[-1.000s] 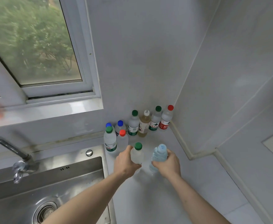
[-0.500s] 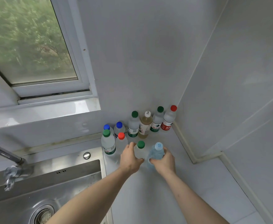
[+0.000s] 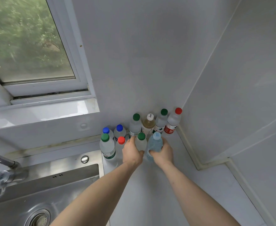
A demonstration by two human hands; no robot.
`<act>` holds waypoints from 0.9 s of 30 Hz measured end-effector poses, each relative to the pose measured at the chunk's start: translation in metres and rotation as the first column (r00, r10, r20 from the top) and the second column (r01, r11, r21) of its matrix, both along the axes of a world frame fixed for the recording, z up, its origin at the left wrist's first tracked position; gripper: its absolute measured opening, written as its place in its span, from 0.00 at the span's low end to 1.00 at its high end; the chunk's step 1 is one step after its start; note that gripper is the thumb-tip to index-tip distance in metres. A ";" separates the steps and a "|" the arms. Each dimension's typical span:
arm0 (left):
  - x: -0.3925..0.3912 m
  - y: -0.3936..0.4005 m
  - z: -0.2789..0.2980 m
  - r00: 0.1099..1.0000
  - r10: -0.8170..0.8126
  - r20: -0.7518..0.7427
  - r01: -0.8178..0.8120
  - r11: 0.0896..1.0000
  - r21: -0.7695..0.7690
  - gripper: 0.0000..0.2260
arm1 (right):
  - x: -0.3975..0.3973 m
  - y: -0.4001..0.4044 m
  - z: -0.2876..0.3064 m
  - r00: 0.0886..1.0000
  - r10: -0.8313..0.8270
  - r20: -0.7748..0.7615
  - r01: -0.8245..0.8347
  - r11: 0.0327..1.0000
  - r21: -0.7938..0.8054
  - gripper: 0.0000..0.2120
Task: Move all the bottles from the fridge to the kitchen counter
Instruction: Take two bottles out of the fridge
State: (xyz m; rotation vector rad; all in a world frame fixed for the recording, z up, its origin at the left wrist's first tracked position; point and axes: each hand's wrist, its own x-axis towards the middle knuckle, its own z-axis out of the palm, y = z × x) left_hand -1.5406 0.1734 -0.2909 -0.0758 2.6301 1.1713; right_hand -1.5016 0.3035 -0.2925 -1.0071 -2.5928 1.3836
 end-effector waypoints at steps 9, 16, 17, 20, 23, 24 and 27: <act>-0.010 0.009 -0.005 0.997 0.082 0.004 -0.082 0.996 0.039 0.28 | -0.014 0.004 -0.005 0.999 -0.005 -0.038 0.003 0.998 -0.058 0.20; -0.011 0.012 0.000 0.994 0.110 0.019 -0.110 0.994 0.027 0.26 | -0.022 0.002 -0.006 0.997 -0.011 -0.075 0.005 0.997 -0.075 0.22; -0.011 0.012 0.000 0.993 0.115 0.020 -0.116 0.993 0.027 0.25 | -0.023 0.001 -0.006 0.997 -0.012 -0.077 0.007 0.997 -0.072 0.22; -0.010 0.013 0.001 0.991 0.130 0.023 -0.131 0.991 0.032 0.25 | -0.024 -0.002 -0.007 0.996 -0.012 -0.093 0.005 0.997 -0.076 0.23; -0.009 0.014 0.002 0.989 0.148 0.030 -0.149 0.988 0.032 0.23 | -0.025 -0.001 -0.008 0.996 -0.006 -0.093 -0.002 0.997 -0.082 0.24; -0.009 0.014 0.003 0.988 0.151 0.035 -0.153 0.988 0.031 0.23 | -0.024 0.000 -0.009 0.996 0.002 -0.089 -0.009 0.997 -0.081 0.24; -0.009 0.013 0.007 0.989 0.143 0.035 -0.143 0.990 0.005 0.22 | -0.024 0.002 -0.007 0.996 0.036 -0.081 -0.043 0.996 -0.079 0.23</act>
